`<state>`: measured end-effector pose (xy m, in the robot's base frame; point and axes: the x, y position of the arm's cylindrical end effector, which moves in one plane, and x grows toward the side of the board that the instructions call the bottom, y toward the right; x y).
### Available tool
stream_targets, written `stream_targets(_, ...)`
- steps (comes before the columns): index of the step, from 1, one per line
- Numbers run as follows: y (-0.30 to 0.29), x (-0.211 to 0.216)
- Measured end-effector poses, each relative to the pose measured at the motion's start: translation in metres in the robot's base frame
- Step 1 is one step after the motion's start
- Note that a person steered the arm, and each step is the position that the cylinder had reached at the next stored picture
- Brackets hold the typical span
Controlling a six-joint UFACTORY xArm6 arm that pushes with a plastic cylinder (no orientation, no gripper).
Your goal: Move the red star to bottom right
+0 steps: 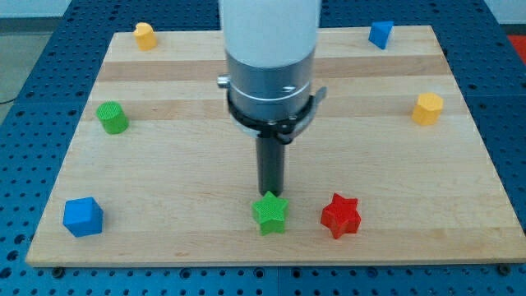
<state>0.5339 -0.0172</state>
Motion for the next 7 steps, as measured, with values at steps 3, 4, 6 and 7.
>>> stream_targets(3,-0.102,0.021)
stream_targets(4,-0.099,0.051)
stream_targets(6,-0.033,0.085)
stream_targets(7,0.043,0.080)
